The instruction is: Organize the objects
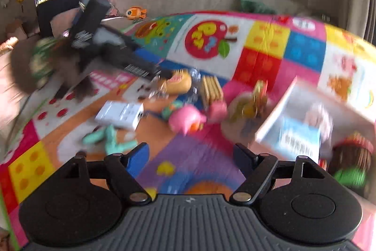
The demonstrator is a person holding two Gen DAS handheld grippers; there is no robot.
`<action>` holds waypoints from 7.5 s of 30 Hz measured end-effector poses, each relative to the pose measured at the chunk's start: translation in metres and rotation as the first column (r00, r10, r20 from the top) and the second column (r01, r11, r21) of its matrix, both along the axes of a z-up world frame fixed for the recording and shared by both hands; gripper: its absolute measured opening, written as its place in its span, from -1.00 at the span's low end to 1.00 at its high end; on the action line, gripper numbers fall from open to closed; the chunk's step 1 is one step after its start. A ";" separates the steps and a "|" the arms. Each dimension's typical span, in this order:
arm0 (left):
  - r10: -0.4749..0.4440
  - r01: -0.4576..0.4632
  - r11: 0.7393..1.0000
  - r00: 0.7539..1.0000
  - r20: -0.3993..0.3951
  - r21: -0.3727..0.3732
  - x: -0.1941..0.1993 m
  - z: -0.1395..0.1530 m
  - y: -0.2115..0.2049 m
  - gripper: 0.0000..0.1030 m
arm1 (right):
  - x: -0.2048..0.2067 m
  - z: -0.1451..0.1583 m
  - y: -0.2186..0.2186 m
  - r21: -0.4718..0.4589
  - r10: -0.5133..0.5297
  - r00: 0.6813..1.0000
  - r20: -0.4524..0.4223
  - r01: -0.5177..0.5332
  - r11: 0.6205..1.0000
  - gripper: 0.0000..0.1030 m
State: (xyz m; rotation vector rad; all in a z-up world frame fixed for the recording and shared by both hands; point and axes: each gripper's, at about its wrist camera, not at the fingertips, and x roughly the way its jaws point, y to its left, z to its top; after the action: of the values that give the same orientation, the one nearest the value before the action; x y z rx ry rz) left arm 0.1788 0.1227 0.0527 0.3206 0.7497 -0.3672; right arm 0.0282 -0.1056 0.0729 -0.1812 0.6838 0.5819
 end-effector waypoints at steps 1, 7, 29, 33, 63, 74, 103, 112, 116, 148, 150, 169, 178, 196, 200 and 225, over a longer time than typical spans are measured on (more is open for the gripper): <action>-0.010 0.010 1.000 1.000 -0.028 -0.021 0.008 -0.003 0.000 0.09 | -0.003 -0.003 -0.005 0.008 -0.004 1.000 -0.013 0.005 1.000 0.54; 0.056 -0.064 0.992 0.996 -0.075 -0.107 0.033 -0.010 -0.002 0.15 | -0.018 -0.017 -0.034 0.089 -0.029 0.998 -0.060 0.034 0.995 0.74; 0.203 -0.203 0.956 0.979 -0.021 -0.213 -0.005 0.002 0.003 0.17 | -0.047 -0.033 0.016 0.003 0.023 0.997 -0.074 -0.023 1.000 0.80; 0.239 -0.216 0.910 0.971 0.024 -0.354 -0.078 0.036 0.034 0.16 | -0.046 -0.033 0.035 0.018 0.056 0.996 -0.077 -0.054 0.998 0.80; 0.462 -0.464 0.709 0.875 -0.146 -0.532 -0.251 -0.011 0.110 0.16 | 0.007 -0.051 0.135 -0.085 0.126 0.991 0.036 -0.122 0.989 0.68; 0.388 -0.388 0.822 0.917 -0.089 -0.417 -0.257 0.004 0.063 0.16 | 0.001 -0.052 0.106 -0.014 0.103 0.995 -0.004 -0.103 0.995 0.37; -0.018 0.002 0.944 0.999 -0.045 -0.331 -0.028 0.007 -0.278 0.26 | -0.124 -0.008 -0.165 0.227 -0.372 0.918 0.135 0.336 0.914 0.36; -0.031 0.034 0.909 0.999 0.015 -0.416 -0.063 0.055 -0.229 0.16 | -0.097 -0.020 -0.180 0.257 -0.400 0.913 0.077 0.369 0.893 0.37; 0.008 0.022 0.865 0.998 0.056 -0.501 -0.088 0.067 -0.180 0.16 | -0.087 -0.009 -0.181 0.258 -0.400 0.912 0.090 0.366 0.894 0.37; 0.244 -0.203 0.847 0.970 0.021 -0.491 -0.184 0.001 0.012 0.16 | 0.191 0.030 -0.006 0.059 -0.347 0.918 -0.191 0.364 0.930 0.54; 0.244 -0.202 0.838 0.970 0.016 -0.507 -0.188 0.001 0.020 0.16 | 0.207 0.018 0.021 -0.005 -0.359 0.917 -0.172 0.364 0.931 0.54; 0.282 -0.253 0.799 0.959 -0.031 -0.546 -0.195 -0.003 0.039 0.16 | 0.147 -0.030 0.080 -0.200 -0.163 0.965 -0.207 0.121 0.972 -0.64; 0.220 -0.214 0.850 0.974 -0.045 -0.481 -0.171 0.006 0.000 0.16 | 0.003 -0.026 0.025 -0.169 0.031 0.990 -0.137 -0.054 0.984 -0.64; 0.373 -0.398 0.905 0.912 -0.169 -0.151 0.041 -0.021 -0.081 -0.01 | -0.104 -0.039 -0.089 0.079 -0.229 0.958 0.171 0.219 0.973 0.68; 0.401 -0.421 0.898 0.902 -0.161 -0.126 0.034 -0.025 -0.085 -0.29 | -0.105 -0.049 -0.105 0.137 -0.292 0.943 0.160 0.272 0.953 0.77; -0.044 0.016 0.989 0.982 -0.186 -0.148 -0.213 -0.035 -0.116 -0.28 | -0.071 -0.060 -0.111 0.133 -0.315 0.947 -0.057 0.320 0.938 1.00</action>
State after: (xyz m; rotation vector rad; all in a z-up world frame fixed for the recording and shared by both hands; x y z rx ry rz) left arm -0.0345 0.0064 0.0177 0.1597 0.8998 -0.4833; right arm -0.0428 -0.2169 0.0128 0.0719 0.6865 0.3208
